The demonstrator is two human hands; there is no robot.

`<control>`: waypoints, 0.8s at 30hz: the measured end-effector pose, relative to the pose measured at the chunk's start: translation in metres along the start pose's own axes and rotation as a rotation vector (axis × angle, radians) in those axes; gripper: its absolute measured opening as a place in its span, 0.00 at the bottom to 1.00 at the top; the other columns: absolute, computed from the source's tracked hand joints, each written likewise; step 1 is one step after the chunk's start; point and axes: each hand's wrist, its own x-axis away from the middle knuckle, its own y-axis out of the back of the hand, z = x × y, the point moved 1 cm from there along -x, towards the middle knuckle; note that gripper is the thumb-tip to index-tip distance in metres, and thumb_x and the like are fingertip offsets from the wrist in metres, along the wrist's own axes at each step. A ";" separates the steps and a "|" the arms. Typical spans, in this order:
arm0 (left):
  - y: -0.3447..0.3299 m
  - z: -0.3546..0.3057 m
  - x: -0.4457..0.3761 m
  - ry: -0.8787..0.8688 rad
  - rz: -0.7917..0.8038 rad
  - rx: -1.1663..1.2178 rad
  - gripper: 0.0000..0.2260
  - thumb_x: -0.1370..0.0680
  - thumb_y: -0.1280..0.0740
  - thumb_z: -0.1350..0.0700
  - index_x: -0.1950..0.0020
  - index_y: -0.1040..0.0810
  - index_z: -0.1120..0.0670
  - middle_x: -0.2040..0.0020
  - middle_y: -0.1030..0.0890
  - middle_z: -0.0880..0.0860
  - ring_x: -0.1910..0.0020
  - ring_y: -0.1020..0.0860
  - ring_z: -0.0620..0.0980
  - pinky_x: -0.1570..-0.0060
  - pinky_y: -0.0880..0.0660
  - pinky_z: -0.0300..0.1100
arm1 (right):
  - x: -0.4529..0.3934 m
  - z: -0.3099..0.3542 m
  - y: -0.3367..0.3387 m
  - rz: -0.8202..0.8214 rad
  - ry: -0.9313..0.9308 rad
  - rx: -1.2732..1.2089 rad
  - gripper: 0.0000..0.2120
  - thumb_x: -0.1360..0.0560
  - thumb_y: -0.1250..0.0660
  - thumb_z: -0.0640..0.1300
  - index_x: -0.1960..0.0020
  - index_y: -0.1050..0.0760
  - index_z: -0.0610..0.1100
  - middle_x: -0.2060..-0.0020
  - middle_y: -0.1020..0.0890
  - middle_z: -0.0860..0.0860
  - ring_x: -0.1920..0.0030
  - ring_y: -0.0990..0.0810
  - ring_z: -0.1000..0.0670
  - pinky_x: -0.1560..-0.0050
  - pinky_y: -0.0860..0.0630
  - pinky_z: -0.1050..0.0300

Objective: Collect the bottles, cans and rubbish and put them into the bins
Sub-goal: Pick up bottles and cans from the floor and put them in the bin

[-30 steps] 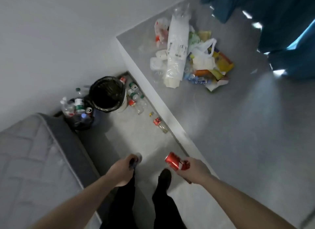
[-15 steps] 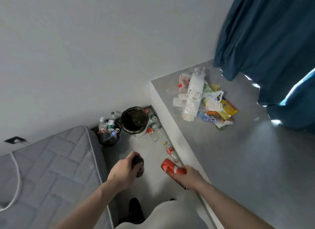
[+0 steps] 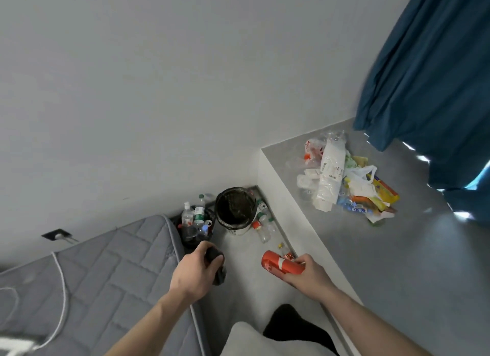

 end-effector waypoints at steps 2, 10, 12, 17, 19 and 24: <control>0.007 0.001 -0.013 0.005 0.002 0.016 0.09 0.22 0.32 0.41 0.46 0.26 0.43 0.62 0.19 0.41 0.61 0.22 0.46 0.60 0.26 0.44 | -0.011 0.006 0.002 0.001 0.007 0.003 0.48 0.50 0.24 0.77 0.40 0.30 0.51 0.47 0.22 0.54 0.49 0.21 0.54 0.55 0.26 0.60; 0.019 -0.008 -0.084 0.063 -0.014 0.040 0.09 0.23 0.32 0.42 0.49 0.27 0.44 0.64 0.18 0.43 0.63 0.21 0.45 0.60 0.25 0.46 | -0.100 0.047 0.023 0.016 0.038 0.130 0.26 0.39 0.25 0.58 0.45 0.29 0.52 0.51 0.19 0.53 0.54 0.19 0.53 0.50 0.20 0.54; 0.024 -0.011 -0.104 0.089 -0.004 0.031 0.08 0.23 0.32 0.44 0.49 0.27 0.44 0.65 0.19 0.44 0.66 0.24 0.43 0.62 0.29 0.44 | -0.126 0.060 0.029 0.038 0.046 0.127 0.28 0.43 0.27 0.59 0.46 0.29 0.53 0.54 0.19 0.52 0.56 0.17 0.51 0.52 0.19 0.52; 0.037 -0.004 -0.148 0.186 -0.040 0.015 0.09 0.23 0.33 0.43 0.47 0.29 0.42 0.60 0.18 0.47 0.57 0.19 0.53 0.60 0.26 0.47 | -0.184 0.096 0.039 0.068 0.112 0.245 0.26 0.37 0.28 0.56 0.41 0.28 0.52 0.48 0.26 0.53 0.50 0.21 0.51 0.44 0.21 0.51; 0.040 0.001 -0.159 0.233 -0.064 0.012 0.10 0.23 0.33 0.43 0.46 0.29 0.43 0.59 0.18 0.47 0.56 0.19 0.53 0.58 0.24 0.48 | -0.204 0.115 0.040 0.073 0.151 0.287 0.24 0.35 0.28 0.54 0.41 0.28 0.53 0.47 0.28 0.53 0.49 0.22 0.50 0.43 0.23 0.54; 0.047 0.015 -0.175 0.347 -0.099 0.040 0.09 0.22 0.33 0.46 0.46 0.31 0.43 0.57 0.18 0.49 0.54 0.18 0.56 0.59 0.26 0.48 | -0.238 0.155 0.030 0.111 0.213 0.351 0.23 0.33 0.27 0.52 0.40 0.27 0.52 0.48 0.29 0.53 0.48 0.24 0.50 0.46 0.28 0.58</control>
